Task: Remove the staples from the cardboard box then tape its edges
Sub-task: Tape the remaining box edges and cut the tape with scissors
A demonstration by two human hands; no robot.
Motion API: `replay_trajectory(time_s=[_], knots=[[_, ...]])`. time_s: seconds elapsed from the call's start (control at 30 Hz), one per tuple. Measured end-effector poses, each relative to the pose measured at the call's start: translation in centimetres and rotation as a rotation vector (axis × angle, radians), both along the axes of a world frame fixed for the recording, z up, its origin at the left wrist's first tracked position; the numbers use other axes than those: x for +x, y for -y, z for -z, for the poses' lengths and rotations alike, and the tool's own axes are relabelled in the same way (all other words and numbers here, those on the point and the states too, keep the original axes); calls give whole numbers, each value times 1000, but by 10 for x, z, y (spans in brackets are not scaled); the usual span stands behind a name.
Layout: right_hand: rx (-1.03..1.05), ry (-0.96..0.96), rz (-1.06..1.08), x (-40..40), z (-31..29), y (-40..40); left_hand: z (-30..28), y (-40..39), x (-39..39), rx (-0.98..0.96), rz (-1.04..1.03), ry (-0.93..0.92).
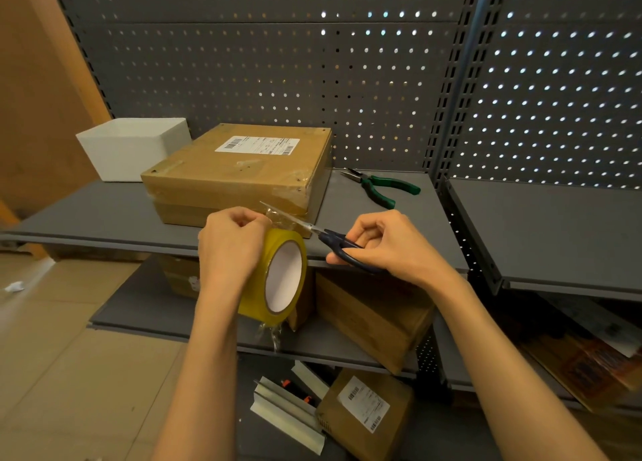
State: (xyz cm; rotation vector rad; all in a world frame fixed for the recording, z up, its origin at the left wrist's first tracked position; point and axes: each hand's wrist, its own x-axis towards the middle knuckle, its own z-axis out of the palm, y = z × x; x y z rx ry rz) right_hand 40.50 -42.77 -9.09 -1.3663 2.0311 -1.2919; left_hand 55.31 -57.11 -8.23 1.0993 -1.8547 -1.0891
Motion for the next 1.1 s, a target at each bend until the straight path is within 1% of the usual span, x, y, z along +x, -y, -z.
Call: replay_trajectory(time_s=[0.13, 0.4, 0.5, 0.6, 0.7, 0.77, 0.83, 0.93, 1.03, 1.1], knots=[[-2, 9, -24, 5, 1, 0, 3, 1, 5, 31, -67, 31], [5, 11, -31, 12, 2, -1, 5, -3, 11, 75, -24, 146], [4, 8, -33, 12, 1, -3, 5, -4, 12, 96, -25, 159], [-2, 12, -32, 13, 1, -4, 6, -3, 14, 144, -7, 143], [-9, 10, -28, 13, 2, -6, 9, -2, 19, 237, 43, 72], [-25, 11, -22, 14, 2, -8, 9, -3, 21, 266, 43, 31], [-68, 29, -18, 15, 1, -9, 6, -3, 21, 244, 30, -8], [-129, 36, -7, 18, -3, -8, -1, -3, 21, 158, 11, -59], [-165, -14, 11, 22, -7, -6, -4, -4, 22, 58, -31, -75], [-229, 4, 47, 22, -12, -7, -2, -4, 24, -21, -79, -56]])
